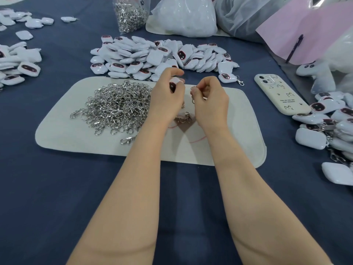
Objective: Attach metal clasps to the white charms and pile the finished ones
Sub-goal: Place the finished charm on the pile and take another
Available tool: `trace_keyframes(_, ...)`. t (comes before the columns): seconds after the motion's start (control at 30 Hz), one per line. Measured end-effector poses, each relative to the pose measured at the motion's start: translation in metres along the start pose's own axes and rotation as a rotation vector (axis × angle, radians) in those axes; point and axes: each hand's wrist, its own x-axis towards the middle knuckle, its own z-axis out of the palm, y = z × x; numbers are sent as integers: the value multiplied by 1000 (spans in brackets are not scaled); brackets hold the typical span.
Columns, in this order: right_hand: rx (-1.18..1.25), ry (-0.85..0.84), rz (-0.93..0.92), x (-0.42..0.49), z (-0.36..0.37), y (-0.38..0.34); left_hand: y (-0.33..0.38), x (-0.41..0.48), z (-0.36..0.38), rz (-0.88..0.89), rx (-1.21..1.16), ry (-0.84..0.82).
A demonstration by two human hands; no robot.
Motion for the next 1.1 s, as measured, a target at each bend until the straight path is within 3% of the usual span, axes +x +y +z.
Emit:
trace_keyframes(0.13,-20,4,-13,0,-1,1,2,-2,-1,-71,-119,-50)
trace_keyframes(1.1,-170,-89,-88,-3,1,1,-7,0,-5,-99,-52,-127)
